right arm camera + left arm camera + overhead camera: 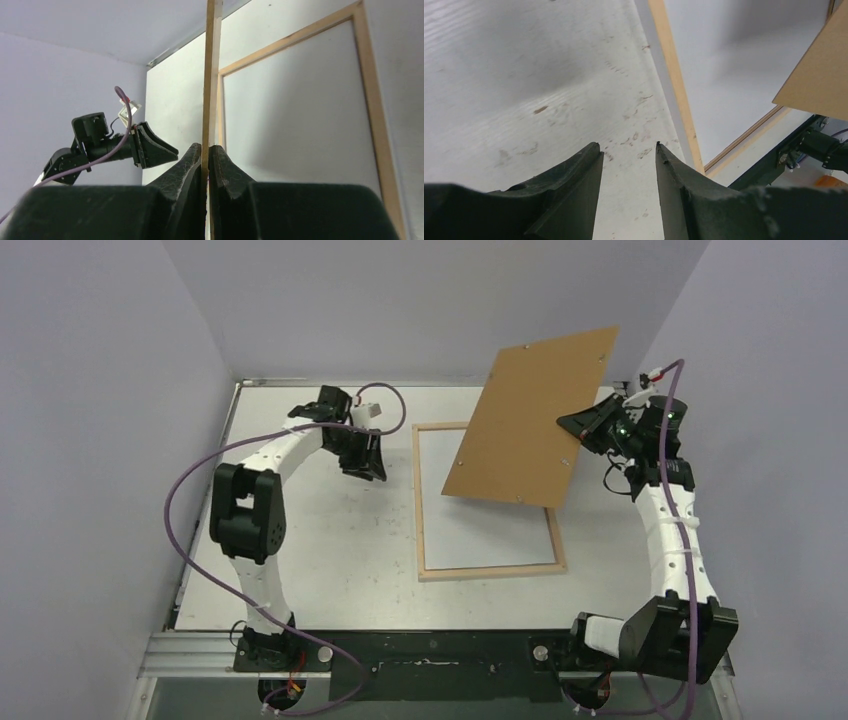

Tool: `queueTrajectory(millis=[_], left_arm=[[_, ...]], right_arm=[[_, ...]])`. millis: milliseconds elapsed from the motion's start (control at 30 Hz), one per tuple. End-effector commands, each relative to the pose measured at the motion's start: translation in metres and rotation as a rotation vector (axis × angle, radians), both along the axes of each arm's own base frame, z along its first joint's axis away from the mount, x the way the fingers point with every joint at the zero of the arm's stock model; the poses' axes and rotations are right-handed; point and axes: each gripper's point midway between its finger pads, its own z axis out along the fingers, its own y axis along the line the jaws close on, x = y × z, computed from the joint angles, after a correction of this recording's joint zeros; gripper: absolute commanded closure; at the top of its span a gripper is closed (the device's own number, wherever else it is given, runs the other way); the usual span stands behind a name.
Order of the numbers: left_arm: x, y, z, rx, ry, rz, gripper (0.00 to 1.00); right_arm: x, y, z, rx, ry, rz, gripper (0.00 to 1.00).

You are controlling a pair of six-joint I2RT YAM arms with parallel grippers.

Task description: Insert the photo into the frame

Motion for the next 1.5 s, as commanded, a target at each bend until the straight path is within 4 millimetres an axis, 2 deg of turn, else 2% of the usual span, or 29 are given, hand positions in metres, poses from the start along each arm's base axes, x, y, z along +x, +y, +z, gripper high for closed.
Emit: queueTrajectory(millis=[0,67,233,433,833,1200,1467], left_arm=[[0.025,-0.052,0.007,-0.077,-0.085,-0.038,0.58],[0.024,-0.071,-0.002,-0.072,-0.067,-0.060,0.57],[0.023,-0.100,-0.020,-0.059,-0.073,-0.089,0.58],[0.017,-0.116,-0.043,-0.025,-0.047,-0.121,0.59],[0.014,-0.106,-0.070,0.089,-0.060,-0.137,0.65],[0.016,-0.093,-0.078,0.141,-0.076,-0.136,0.69],[0.022,-0.062,-0.083,0.186,-0.063,-0.093,0.76]], right_arm=[[-0.017,-0.018,0.035,-0.029,-0.096,-0.064,0.95],[-0.019,-0.024,0.036,-0.015,-0.094,-0.079,0.95],[-0.021,-0.030,0.033,0.004,-0.090,-0.097,0.95],[-0.021,-0.030,0.030,0.030,-0.084,-0.094,0.95],[-0.020,-0.025,0.026,0.084,-0.087,-0.080,0.95],[-0.021,-0.025,0.024,0.087,-0.079,-0.084,0.95],[-0.021,-0.025,0.021,0.096,-0.074,-0.089,0.95]])
